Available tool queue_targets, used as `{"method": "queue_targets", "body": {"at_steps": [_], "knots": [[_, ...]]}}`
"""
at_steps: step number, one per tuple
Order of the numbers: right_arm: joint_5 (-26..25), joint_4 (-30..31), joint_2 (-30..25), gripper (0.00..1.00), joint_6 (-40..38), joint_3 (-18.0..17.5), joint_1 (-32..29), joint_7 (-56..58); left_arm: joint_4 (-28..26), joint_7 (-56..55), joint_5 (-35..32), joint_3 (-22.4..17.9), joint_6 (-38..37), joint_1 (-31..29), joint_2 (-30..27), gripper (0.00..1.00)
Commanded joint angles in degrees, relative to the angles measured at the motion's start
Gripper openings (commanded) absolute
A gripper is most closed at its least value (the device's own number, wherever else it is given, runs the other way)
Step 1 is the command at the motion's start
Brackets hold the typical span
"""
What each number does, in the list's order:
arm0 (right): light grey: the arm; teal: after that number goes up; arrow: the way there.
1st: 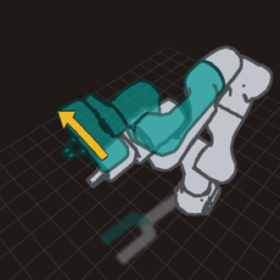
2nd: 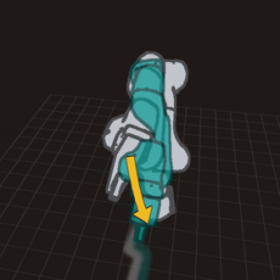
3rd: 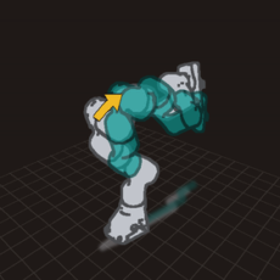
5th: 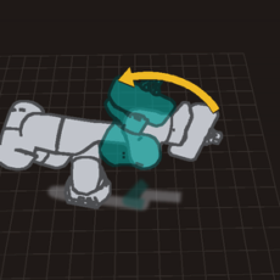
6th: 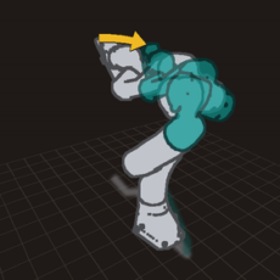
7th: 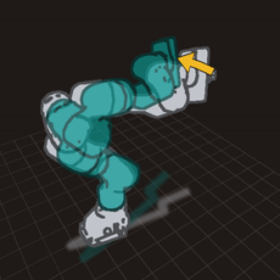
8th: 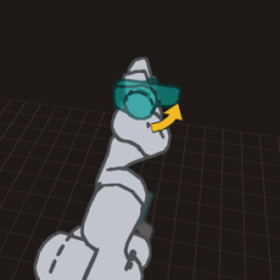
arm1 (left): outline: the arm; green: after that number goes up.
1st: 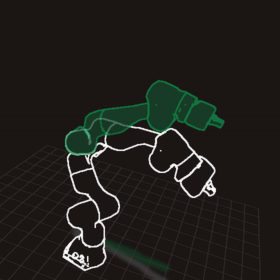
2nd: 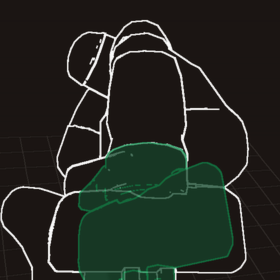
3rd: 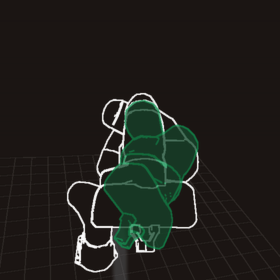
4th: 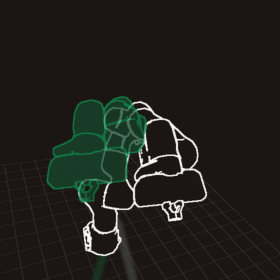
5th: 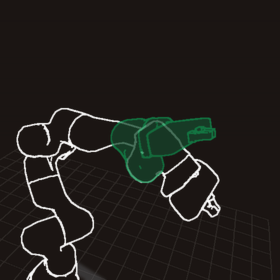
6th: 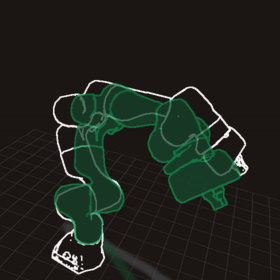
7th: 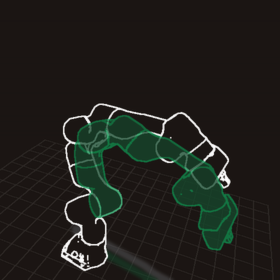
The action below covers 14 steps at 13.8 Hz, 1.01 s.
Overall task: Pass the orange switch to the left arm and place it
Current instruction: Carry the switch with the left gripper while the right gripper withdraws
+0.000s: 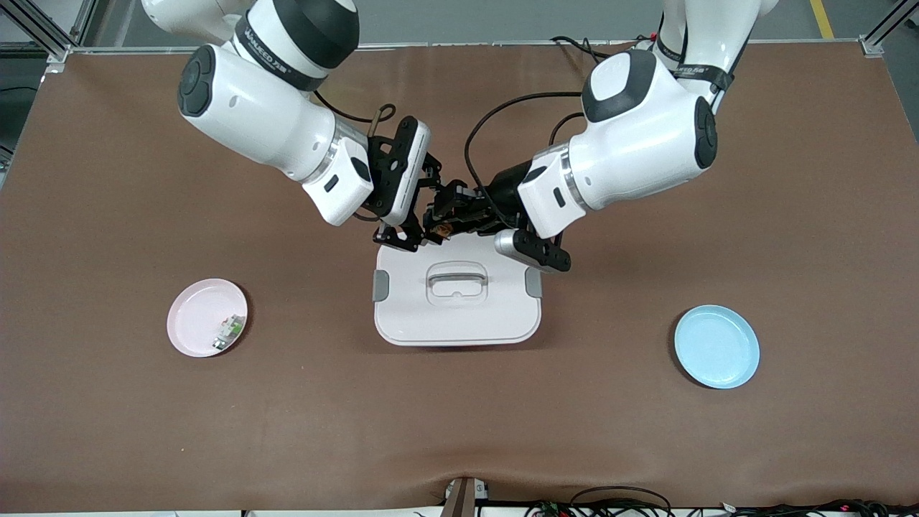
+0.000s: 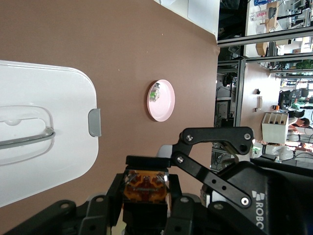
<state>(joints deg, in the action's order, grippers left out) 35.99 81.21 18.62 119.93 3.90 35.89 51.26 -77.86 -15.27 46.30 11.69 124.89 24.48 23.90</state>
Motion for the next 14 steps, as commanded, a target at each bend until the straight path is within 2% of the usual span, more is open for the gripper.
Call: {"method": "queue_targets", "body": {"at_steps": [1,5,7,12,14], "knots": [[-0.5,-1.5,0.3,1.00,-0.7,1.2,0.8,-1.3,0.8,-2.1,-1.3,-0.2,0.5,0.7,0.2,0.00],[-0.5,-1.5,0.1,1.00,-0.8,1.3,0.6,-1.3,0.8,-2.0,-1.4,-0.3,0.4,0.6,0.2,0.00],[-0.6,-1.2,-0.2,1.00,-1.5,1.4,0.1,-1.3,0.8,-2.3,-3.8,-0.2,0.4,0.6,0.2,0.00],[-3.6,0.1,-2.9,1.00,-11.4,7.3,0.1,-1.3,0.4,-2.4,-9.7,-0.9,0.1,-1.3,0.1,0.00],[-4.6,1.4,-4.4,1.00,-16.3,10.0,0.0,-1.2,0.0,-2.4,-13.8,-0.9,-3.4,-4.3,-0.8,0.00]]}}
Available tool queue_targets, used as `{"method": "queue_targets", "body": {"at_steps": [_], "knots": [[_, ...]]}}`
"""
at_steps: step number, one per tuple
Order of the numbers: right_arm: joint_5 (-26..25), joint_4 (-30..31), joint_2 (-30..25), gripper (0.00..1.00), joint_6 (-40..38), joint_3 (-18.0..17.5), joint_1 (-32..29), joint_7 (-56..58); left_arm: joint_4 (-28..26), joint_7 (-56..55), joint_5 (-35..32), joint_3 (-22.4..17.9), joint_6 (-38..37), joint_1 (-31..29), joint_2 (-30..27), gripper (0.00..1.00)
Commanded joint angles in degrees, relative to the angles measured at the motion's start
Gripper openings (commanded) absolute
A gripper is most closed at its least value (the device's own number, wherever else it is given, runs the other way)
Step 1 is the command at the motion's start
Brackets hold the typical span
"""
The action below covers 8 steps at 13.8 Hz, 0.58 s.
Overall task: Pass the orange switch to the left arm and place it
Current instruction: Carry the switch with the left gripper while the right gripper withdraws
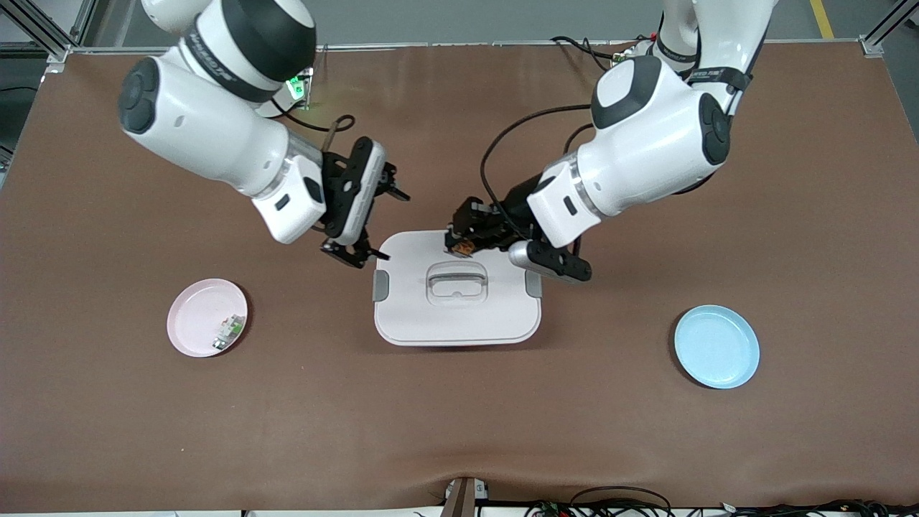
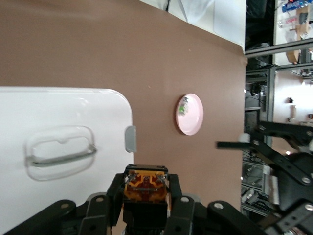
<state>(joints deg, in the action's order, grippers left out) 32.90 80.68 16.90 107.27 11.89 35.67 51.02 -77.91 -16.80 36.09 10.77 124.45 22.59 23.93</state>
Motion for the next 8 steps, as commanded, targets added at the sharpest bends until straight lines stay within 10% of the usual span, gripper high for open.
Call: {"method": "queue_targets", "body": {"at_steps": [1,8], "knots": [[-2.6,3.5,-3.8,1.00,-5.0,3.2,0.2,-0.9,0.0,-0.9,-5.7,0.0,-4.6,-3.8,-0.9,0.00],[-13.0,17.2,-13.4,1.00,-7.6,7.3,-2.3,-13.8,-1.8,3.5,-15.3,0.1,-13.7,-14.1,-0.8,0.00]]}}
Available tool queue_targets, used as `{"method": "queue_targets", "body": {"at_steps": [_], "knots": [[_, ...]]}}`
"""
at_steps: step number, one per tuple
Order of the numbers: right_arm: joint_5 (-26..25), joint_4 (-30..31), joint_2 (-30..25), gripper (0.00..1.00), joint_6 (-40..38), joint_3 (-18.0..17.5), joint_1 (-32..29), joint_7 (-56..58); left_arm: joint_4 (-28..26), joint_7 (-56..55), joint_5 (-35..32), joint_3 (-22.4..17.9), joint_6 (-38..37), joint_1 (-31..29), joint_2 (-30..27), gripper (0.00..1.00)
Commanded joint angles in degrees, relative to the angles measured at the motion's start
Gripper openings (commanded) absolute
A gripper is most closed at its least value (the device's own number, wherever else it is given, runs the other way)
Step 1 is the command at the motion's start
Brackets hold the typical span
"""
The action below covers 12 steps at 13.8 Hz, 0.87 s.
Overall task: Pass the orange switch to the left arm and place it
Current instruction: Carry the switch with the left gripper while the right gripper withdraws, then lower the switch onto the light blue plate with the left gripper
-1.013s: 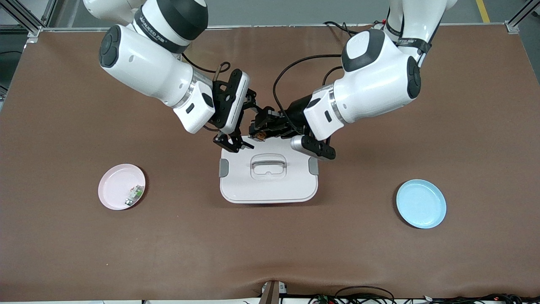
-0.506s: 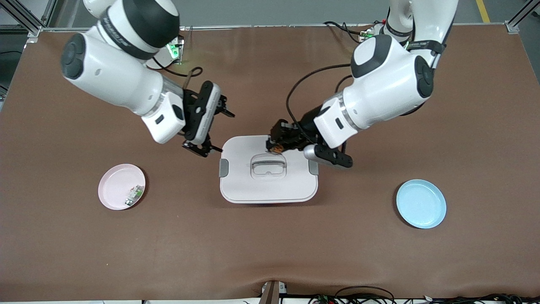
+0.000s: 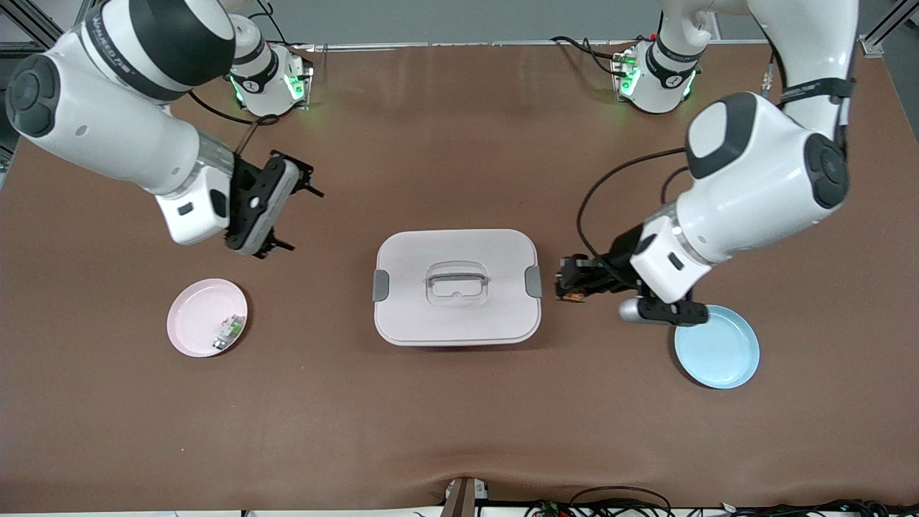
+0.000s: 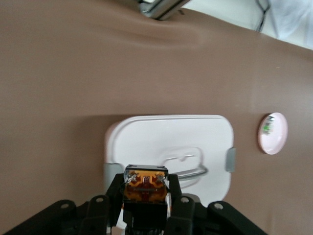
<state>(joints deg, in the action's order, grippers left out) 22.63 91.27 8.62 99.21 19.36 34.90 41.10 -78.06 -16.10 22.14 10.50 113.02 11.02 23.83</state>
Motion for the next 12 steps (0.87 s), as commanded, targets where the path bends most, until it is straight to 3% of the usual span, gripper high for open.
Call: {"method": "queue_targets", "body": {"at_steps": [1,4,6,10,12], "knots": [[-4.5,8.5,-6.2,1.00,0.4,-0.2,-2.9,-5.8,-3.2,7.7,-1.4,0.4,-2.3,-4.5,-0.7,0.00],[-10.2,14.0,-9.5,1.00,0.4,-0.2,-8.3,-13.4,-7.4,17.5,-1.6,0.3,-2.5,-10.5,-0.5,0.00],[-14.3,15.7,-10.3,1.00,0.2,-0.2,-12.5,-15.1,-10.0,22.8,-6.4,0.3,-1.6,-13.2,-0.4,0.00],[-20.8,15.9,-11.9,1.00,0.4,-0.2,-22.4,-15.1,-13.3,26.4,-16.7,0.3,0.8,-14.5,0.1,0.00],[-24.3,15.4,-13.0,1.00,1.1,-0.2,-25.9,-15.2,-16.5,30.1,-17.2,0.3,4.6,-16.6,0.2,0.00]]}}
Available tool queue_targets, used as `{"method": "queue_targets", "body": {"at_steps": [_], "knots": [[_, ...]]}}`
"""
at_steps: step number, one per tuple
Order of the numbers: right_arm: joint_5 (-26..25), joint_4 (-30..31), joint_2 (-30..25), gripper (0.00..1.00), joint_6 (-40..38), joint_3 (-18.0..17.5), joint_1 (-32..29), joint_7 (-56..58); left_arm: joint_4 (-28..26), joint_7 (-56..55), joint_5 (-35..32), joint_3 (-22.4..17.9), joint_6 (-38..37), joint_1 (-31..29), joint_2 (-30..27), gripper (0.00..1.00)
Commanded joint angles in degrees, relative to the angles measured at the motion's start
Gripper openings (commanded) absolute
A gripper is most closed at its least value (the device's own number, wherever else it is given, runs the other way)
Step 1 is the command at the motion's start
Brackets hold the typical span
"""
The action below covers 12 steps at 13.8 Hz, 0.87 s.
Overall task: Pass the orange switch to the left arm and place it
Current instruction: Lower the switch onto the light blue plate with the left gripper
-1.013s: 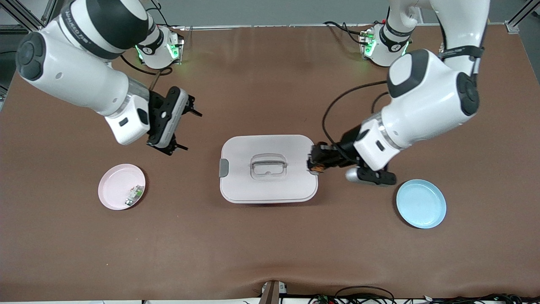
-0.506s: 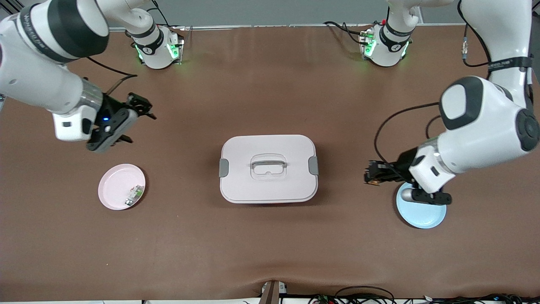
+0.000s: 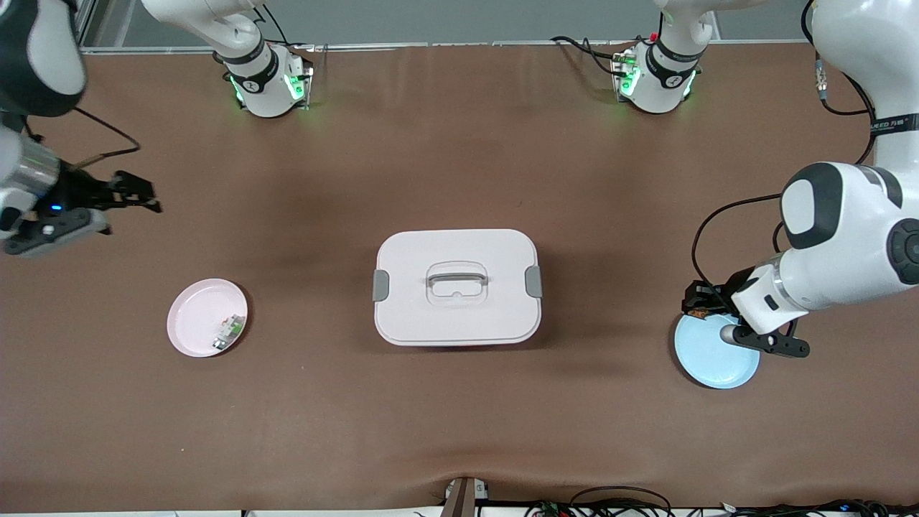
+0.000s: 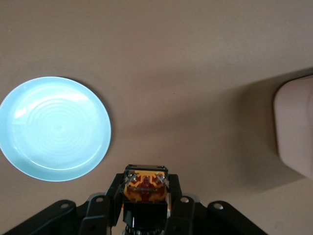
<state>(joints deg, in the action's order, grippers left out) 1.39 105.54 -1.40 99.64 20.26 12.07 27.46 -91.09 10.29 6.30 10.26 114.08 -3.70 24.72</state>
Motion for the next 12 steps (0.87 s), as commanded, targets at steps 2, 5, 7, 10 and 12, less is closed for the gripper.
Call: {"method": "queue_targets", "body": {"at_steps": [2,5,7,10,12], "knots": [[-4.6,0.0,-3.3,1.00,2.3,-1.1,-4.2,-1.4,-6.1,8.2,-1.4,0.5,7.5,-3.0,-0.6,0.00],[-6.0,-3.6,-3.2,1.00,4.9,-1.5,-4.2,-1.5,-6.5,12.1,-1.5,0.5,9.7,-4.6,1.7,0.00],[-6.0,-5.2,-2.8,1.00,4.6,-1.7,-3.6,-2.3,-8.3,16.2,-2.2,0.5,14.4,-6.1,2.3,0.00],[-5.5,-5.8,-2.6,1.00,4.3,-2.0,-1.9,-13.4,-7.7,25.1,-2.3,0.5,17.0,-8.3,5.3,0.00],[-5.7,-6.9,-2.6,1.00,2.7,-2.1,-0.6,-16.3,-7.7,30.9,-2.3,0.5,18.9,-9.0,6.9,0.00]]}}
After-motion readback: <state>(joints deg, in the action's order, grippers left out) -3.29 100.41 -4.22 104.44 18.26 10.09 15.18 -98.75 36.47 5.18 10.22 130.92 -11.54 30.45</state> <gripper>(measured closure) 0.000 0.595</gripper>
